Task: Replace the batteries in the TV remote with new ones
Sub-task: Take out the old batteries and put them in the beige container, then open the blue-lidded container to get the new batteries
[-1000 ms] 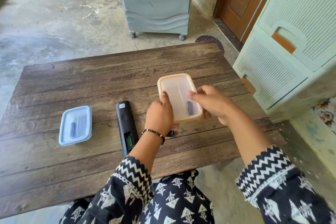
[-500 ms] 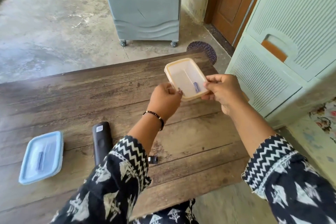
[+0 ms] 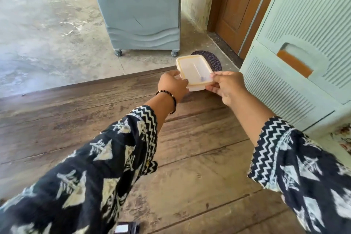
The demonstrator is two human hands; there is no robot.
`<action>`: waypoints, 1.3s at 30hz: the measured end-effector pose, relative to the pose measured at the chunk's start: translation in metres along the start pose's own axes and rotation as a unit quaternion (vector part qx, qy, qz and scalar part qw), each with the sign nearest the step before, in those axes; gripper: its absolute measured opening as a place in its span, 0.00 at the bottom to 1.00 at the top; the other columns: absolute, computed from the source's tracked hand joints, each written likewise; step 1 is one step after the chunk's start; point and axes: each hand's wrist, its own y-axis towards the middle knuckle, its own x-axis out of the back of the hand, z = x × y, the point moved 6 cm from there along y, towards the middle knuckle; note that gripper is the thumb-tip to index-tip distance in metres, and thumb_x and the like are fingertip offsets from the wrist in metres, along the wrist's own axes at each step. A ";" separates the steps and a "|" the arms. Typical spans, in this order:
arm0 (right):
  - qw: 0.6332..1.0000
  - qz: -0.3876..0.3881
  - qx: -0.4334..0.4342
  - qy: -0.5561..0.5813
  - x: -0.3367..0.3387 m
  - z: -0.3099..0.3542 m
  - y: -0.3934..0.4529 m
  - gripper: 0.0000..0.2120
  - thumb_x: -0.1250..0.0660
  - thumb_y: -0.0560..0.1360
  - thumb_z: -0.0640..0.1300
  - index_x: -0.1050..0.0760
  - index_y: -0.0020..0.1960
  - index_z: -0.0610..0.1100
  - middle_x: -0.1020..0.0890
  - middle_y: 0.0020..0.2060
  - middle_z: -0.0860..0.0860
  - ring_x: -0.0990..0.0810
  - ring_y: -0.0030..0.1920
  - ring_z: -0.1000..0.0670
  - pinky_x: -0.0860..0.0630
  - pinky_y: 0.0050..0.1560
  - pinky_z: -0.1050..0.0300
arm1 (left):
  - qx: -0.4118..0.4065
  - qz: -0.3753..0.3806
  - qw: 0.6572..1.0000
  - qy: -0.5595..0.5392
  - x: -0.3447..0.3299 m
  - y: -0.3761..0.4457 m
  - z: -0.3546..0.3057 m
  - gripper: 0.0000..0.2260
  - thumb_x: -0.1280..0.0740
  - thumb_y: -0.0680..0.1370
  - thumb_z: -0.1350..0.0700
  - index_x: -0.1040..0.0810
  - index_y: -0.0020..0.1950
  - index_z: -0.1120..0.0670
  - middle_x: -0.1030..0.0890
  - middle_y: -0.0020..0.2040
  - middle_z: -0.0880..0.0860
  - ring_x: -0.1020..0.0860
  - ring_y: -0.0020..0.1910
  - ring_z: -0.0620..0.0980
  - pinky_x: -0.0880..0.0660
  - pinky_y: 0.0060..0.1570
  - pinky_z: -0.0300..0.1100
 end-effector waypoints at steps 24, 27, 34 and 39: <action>0.998 -0.023 0.052 -0.012 0.014 -0.024 -0.118 0.09 0.38 0.75 0.32 0.22 0.47 0.42 0.20 0.39 0.49 0.25 0.33 0.54 0.23 0.31 0.62 | -0.028 -0.046 0.998 -0.035 0.067 -0.099 0.007 0.09 0.36 0.76 0.62 0.26 0.56 0.57 0.23 0.42 0.49 0.23 0.39 0.46 0.21 0.51 0.46; 0.998 0.037 0.046 -0.023 -0.003 -0.035 -0.175 0.11 0.38 0.75 0.32 0.21 0.45 0.44 0.19 0.37 0.50 0.25 0.31 0.55 0.25 0.29 0.62 | -0.044 -0.049 0.997 -0.036 0.105 -0.153 0.016 0.07 0.35 0.76 0.63 0.25 0.50 0.52 0.22 0.43 0.50 0.22 0.44 0.48 0.21 0.50 0.45; 0.986 0.151 0.031 -0.056 -0.049 -0.056 -0.285 0.10 0.38 0.76 0.32 0.20 0.45 0.42 0.18 0.37 0.47 0.24 0.32 0.53 0.23 0.32 0.62 | -0.076 -0.104 0.991 -0.028 0.203 -0.263 0.049 0.10 0.35 0.76 0.65 0.23 0.51 0.51 0.20 0.46 0.50 0.21 0.46 0.47 0.22 0.49 0.43; 0.970 0.219 0.033 -0.101 -0.102 -0.072 -0.340 0.10 0.38 0.75 0.32 0.20 0.45 0.42 0.18 0.36 0.47 0.23 0.32 0.53 0.21 0.34 0.61 | -0.074 -0.191 0.978 -0.048 0.277 -0.311 0.087 0.12 0.36 0.75 0.68 0.23 0.49 0.51 0.21 0.44 0.50 0.21 0.43 0.45 0.23 0.50 0.44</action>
